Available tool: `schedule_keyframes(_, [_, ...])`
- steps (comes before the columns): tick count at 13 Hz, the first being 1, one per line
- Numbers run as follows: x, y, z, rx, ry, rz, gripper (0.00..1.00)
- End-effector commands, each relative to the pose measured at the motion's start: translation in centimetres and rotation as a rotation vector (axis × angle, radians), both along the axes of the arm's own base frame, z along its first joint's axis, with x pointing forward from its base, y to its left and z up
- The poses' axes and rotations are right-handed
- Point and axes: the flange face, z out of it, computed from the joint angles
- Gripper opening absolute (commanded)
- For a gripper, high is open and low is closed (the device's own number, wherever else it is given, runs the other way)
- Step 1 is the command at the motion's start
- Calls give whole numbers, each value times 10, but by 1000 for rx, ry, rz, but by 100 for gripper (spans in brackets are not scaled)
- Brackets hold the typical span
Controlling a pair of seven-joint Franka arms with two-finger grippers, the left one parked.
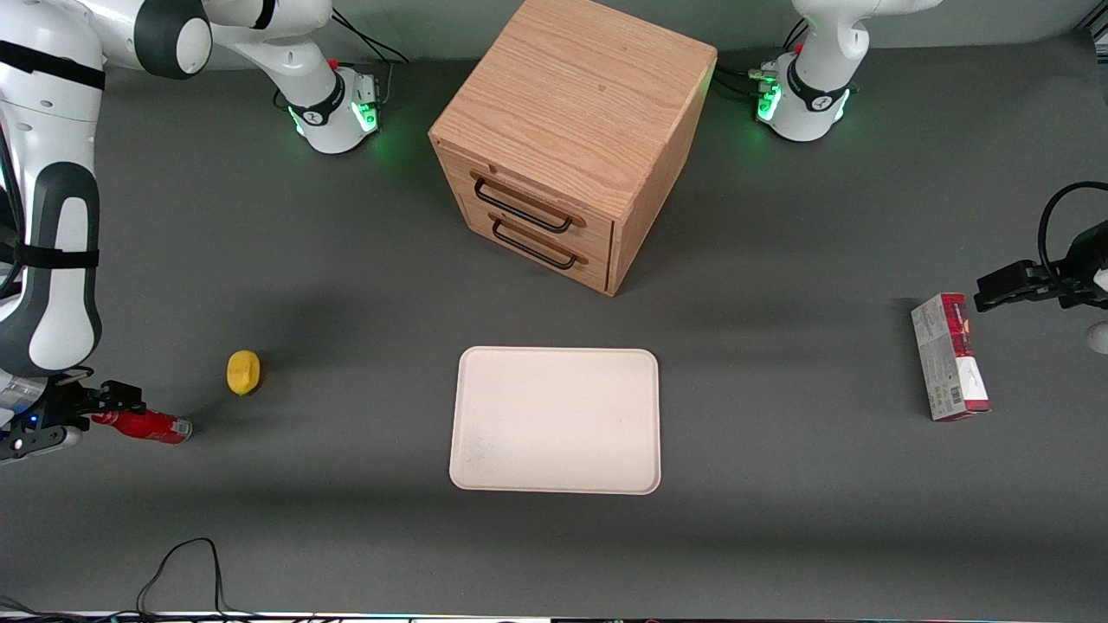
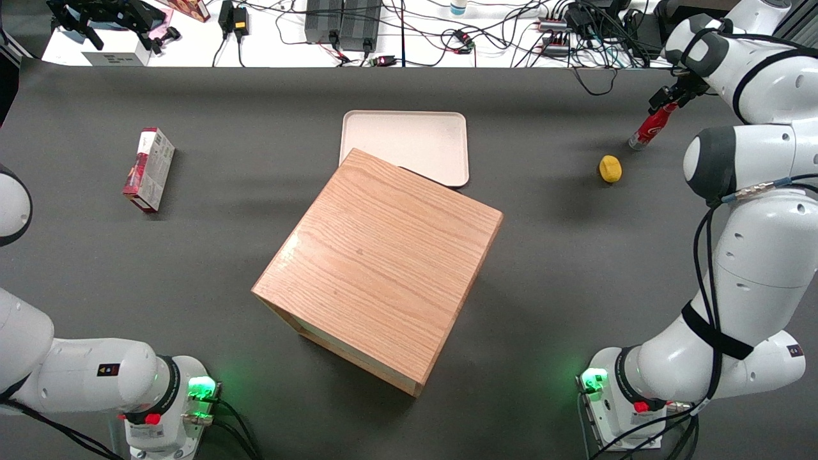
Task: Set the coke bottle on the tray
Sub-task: 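Close the right gripper around the bottle's cap end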
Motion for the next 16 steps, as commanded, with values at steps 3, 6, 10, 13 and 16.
schedule_keyframes(3, [4, -8, 2, 9, -17, 26, 43])
schedule_keyframes(6, [5, -9, 8, 7, -22, 22, 8])
schedule_keyframes(10, [16, 4, 38, 20, -21, 21, 0])
schedule_keyframes(13, [23, 30, 101, 12, 69, -28, 0])
schedule_keyframes(16, [16, 79, 167, 45, 182, -123, 0])
